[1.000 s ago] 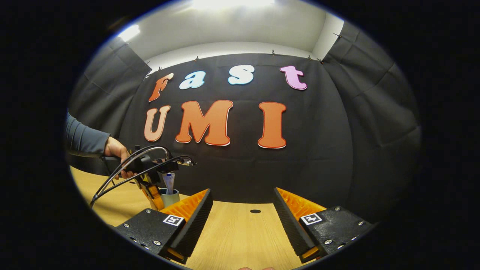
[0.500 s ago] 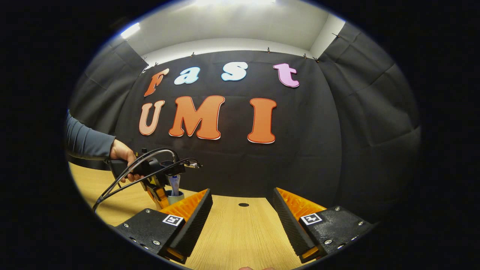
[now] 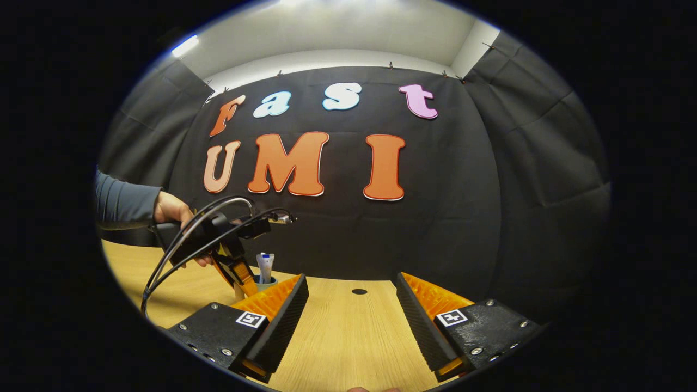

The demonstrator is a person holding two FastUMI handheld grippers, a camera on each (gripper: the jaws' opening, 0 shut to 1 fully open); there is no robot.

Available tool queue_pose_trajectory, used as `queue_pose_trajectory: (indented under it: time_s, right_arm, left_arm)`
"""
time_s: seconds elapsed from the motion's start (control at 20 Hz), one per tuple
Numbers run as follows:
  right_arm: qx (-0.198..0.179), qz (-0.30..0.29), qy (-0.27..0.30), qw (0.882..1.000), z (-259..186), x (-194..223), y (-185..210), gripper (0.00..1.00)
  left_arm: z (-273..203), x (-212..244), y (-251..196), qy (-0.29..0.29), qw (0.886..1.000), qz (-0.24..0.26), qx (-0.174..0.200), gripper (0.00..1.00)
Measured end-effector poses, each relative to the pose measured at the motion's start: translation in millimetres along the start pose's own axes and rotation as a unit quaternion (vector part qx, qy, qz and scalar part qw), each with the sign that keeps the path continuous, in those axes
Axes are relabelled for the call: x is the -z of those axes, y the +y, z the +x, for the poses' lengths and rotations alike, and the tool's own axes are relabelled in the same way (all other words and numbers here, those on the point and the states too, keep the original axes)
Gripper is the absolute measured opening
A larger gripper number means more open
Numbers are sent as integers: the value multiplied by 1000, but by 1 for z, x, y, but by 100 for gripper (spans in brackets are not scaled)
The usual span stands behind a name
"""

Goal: Put the toothbrush and toothpaste on the desktop into the cup, then pick up the cup and place it on the coaster on the desktop.

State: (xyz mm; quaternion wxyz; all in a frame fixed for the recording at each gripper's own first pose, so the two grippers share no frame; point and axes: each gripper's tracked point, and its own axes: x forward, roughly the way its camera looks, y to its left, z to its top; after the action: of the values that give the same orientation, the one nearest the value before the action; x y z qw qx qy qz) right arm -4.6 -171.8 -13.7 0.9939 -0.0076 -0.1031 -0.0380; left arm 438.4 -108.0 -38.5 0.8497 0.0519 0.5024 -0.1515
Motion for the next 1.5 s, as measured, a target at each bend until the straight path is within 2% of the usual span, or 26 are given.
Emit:
queue_pose_trajectory:
  time_s: [0.05, 0.25, 0.4, 0.5, 0.6, 0.7, 0.8, 0.95, 1.15, 1.4, 1.5]
  right_arm:
    - [-3, -2, 0, 1000, -1, -3, 2, 98]
    - [1, -16, -2, 1000, 14, -22, 34, 98]
    - [-4, -15, 2, 1000, 19, -29, 56, 98]
    - [-10, -6, -6, 1000, 20, -41, 75, 98]
    - [-22, -3, -15, 1000, 24, -50, 97, 98]
    - [-40, -9, -11, 999, 28, -49, 122, 98]
    - [-56, -9, -12, 998, 28, -51, 147, 98]
    - [-72, 3, -11, 997, 31, -49, 183, 98]
    - [-90, 0, -4, 996, 32, -41, 217, 99]
    - [-94, 5, 3, 996, 32, -38, 230, 99]
    - [-91, 7, 4, 996, 33, -37, 230, 99]
  left_arm:
    - [-6, 2, 13, -14, 1000, -2, -9, 100]
    - [-67, -12, 31, -93, 995, -17, -38, 100]
    - [-108, -5, 58, -169, 983, -11, -75, 100]
    - [-132, -1, 74, -247, 964, -13, -97, 100]
    - [-147, 11, 80, -296, 949, -22, -110, 100]
    - [-170, 35, 99, -331, 934, -37, -128, 100]
    - [-188, 56, 125, -372, 915, -52, -148, 100]
    - [-201, 69, 132, -432, 888, -68, -144, 100]
    - [-217, 84, 139, -482, 856, -65, -176, 100]
    - [-243, 100, 154, -523, 829, -60, -187, 100]
    - [-237, 101, 150, -524, 831, -50, -179, 100]
